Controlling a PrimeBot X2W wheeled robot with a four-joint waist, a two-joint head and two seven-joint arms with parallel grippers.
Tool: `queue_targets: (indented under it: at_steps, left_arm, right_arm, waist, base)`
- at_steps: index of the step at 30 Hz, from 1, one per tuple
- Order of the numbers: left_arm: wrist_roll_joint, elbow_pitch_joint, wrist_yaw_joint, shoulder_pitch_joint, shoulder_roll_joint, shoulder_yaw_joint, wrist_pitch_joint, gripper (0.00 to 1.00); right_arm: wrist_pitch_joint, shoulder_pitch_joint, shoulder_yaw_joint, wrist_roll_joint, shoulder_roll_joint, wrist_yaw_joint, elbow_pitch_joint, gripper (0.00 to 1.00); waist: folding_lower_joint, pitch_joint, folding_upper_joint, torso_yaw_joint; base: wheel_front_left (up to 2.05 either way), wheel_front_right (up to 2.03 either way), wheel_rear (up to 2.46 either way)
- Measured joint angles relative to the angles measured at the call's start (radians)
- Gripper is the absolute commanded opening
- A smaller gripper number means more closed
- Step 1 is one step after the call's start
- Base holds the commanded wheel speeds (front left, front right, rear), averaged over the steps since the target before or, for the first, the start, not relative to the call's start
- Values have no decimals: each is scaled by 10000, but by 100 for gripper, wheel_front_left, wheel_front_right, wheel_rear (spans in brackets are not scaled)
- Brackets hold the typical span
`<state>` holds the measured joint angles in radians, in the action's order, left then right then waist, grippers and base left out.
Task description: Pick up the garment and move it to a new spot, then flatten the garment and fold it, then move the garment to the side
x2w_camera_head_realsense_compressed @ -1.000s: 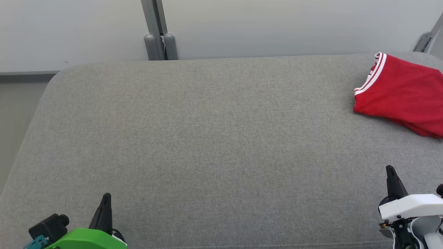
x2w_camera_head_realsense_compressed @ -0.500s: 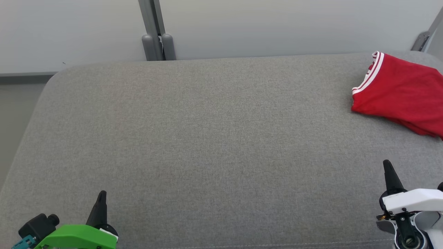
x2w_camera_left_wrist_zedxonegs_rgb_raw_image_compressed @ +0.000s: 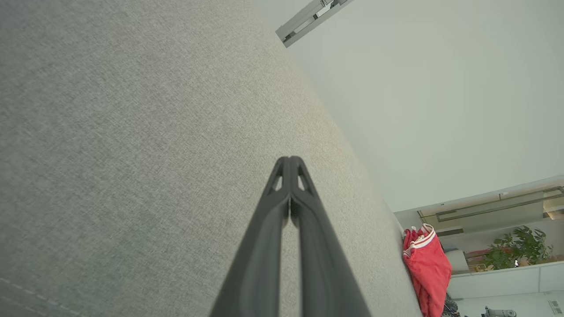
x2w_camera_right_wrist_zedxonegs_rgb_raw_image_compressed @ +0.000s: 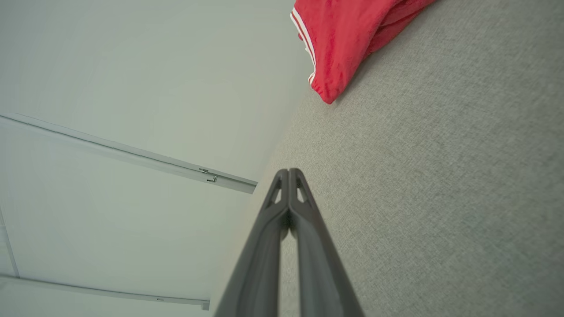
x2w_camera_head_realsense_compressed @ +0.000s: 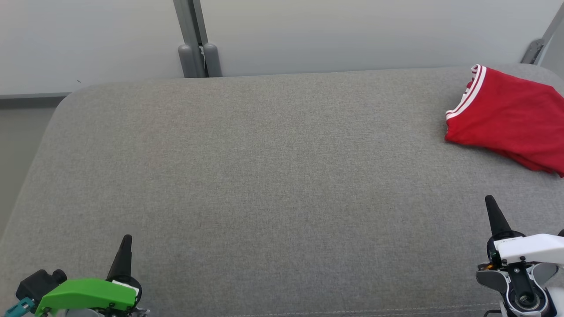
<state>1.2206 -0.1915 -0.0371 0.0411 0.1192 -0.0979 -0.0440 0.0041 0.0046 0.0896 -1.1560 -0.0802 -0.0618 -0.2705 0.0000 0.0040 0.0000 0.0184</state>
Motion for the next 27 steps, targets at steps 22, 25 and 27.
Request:
queue_targets:
  at_steps: [22, 25, 27]
  left_arm:
    - [2661, -391, -476, -480, -151, 602, 529, 0]
    - [2989, -449, -525, -546, -169, 667, 617, 0]
    - [3275, -499, -568, -572, -188, 711, 637, 0]
  right_arm:
    - [686, -408, 326, -2633, 228, -351, -63, 0]
    - [777, -450, 359, -2976, 268, -378, -65, 0]
    - [846, -470, 395, -3231, 301, -430, -75, 0]
  waist:
    - [0, -6, 0, -115]
    - [0, -7, 0, -131]
    - [0, -7, 0, -141]
  base:
    - [0, 0, 0]
    - [0, 0, 0]
    - [0, 0, 0]
